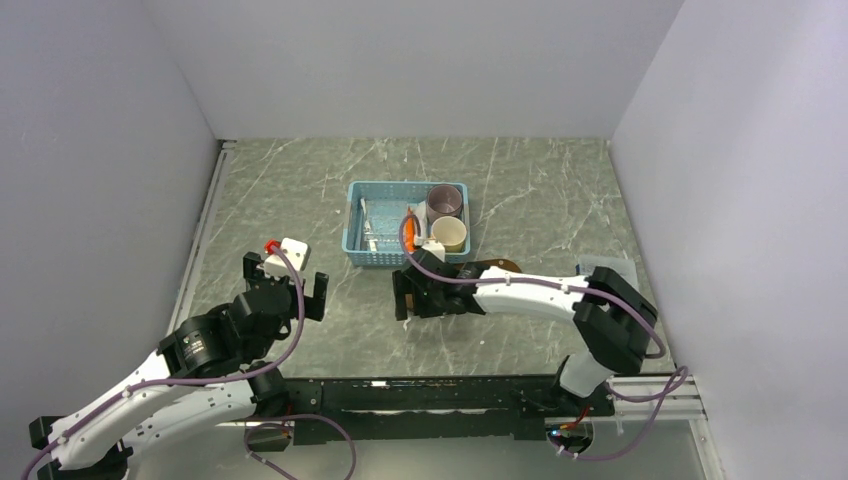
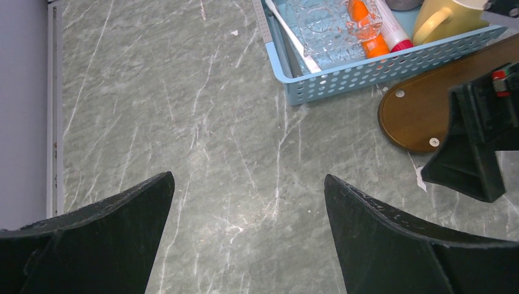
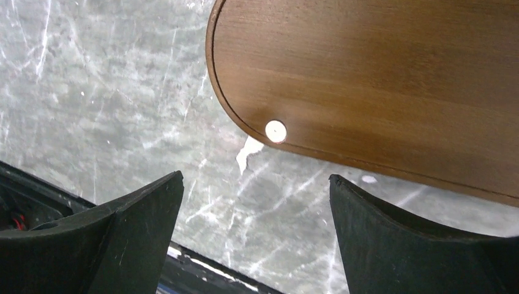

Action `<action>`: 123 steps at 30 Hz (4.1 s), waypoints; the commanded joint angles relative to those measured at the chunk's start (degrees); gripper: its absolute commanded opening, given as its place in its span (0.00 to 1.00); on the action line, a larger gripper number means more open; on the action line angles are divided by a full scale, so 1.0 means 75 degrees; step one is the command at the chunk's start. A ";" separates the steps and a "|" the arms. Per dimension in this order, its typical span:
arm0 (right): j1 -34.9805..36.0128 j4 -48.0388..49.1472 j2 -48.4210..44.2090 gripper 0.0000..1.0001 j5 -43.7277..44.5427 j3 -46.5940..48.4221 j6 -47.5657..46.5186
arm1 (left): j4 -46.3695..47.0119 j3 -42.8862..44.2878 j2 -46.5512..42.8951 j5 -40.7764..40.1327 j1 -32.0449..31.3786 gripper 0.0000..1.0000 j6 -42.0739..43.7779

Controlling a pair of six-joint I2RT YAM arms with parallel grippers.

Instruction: Prepare toiletry sets of a toothbrush and toothpaste on the tray

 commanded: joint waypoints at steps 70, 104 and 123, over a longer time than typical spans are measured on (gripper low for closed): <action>-0.5285 0.0500 0.0148 0.96 -0.0390 -0.0732 -0.2026 | 0.0215 0.0118 0.0096 0.0199 0.0040 0.99 0.0048; -0.2534 0.0459 -0.0566 0.96 0.0224 -0.1394 -0.0958 | 0.0171 0.0142 0.0245 0.0256 0.0037 0.99 0.0016; -0.1295 0.0165 0.1286 0.96 0.0476 0.0801 -0.0931 | 0.0177 0.0130 0.0211 0.0269 0.0037 0.99 0.0025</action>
